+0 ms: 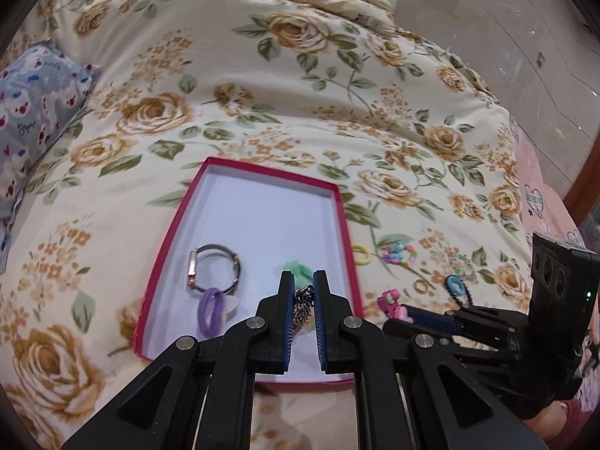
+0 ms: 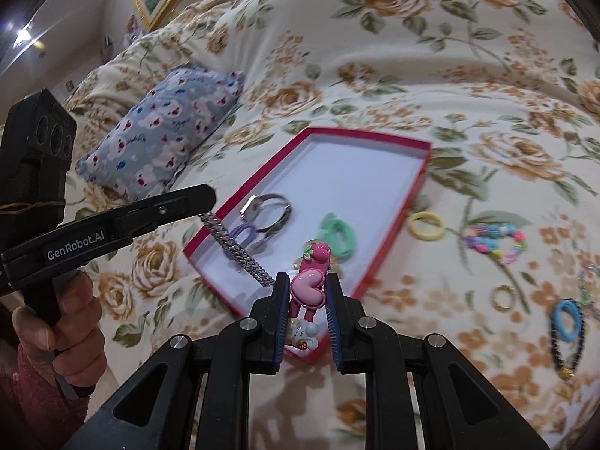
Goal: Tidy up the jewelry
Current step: 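Carry the chain and pink clip into the box and release both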
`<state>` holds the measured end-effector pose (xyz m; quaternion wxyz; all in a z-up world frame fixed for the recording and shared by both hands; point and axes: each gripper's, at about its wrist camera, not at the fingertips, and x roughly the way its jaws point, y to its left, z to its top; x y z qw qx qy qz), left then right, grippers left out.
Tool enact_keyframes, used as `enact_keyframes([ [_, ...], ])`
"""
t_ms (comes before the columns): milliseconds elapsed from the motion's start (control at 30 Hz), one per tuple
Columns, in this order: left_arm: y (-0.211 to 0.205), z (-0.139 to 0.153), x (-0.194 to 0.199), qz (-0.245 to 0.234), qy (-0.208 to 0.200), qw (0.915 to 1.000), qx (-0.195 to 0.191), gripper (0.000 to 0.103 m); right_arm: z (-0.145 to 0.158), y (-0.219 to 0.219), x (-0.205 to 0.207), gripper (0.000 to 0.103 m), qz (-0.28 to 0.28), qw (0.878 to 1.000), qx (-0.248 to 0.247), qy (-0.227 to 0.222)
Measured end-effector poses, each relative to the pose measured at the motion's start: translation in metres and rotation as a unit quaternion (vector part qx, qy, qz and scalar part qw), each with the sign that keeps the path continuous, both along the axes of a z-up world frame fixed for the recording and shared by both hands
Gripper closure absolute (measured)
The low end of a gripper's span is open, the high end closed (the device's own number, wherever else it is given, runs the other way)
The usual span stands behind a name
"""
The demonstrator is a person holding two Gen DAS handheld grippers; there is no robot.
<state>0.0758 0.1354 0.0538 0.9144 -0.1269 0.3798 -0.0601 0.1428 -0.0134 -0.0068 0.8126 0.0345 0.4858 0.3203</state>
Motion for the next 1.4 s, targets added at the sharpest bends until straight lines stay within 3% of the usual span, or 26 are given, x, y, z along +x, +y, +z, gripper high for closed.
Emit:
enact_keyframes([
  [667, 0.034, -0.060, 0.026, 0.049, 0.071, 0.9962, 0.011, 0.094, -0.055, 0.044, 0.007, 0.084, 0.047, 0.997, -0.045, 0.051],
  [933, 0.035, -0.080, 0.040, 0.057, 0.101, 0.9928, 0.032, 0.094, -0.059, 0.052, 0.009, 0.084, 0.061, 0.995, -0.055, 0.056],
  [1167, 0.035, -0.083, 0.042, 0.057, 0.104, 0.9923, 0.036, 0.094, -0.059, 0.053, 0.009, 0.083, 0.064, 0.995, -0.055, 0.056],
  [1400, 0.035, -0.078, 0.036, 0.063, 0.094, 0.9929, 0.037, 0.081, -0.055, 0.048, 0.009, 0.079, 0.053, 0.996, -0.046, 0.056],
])
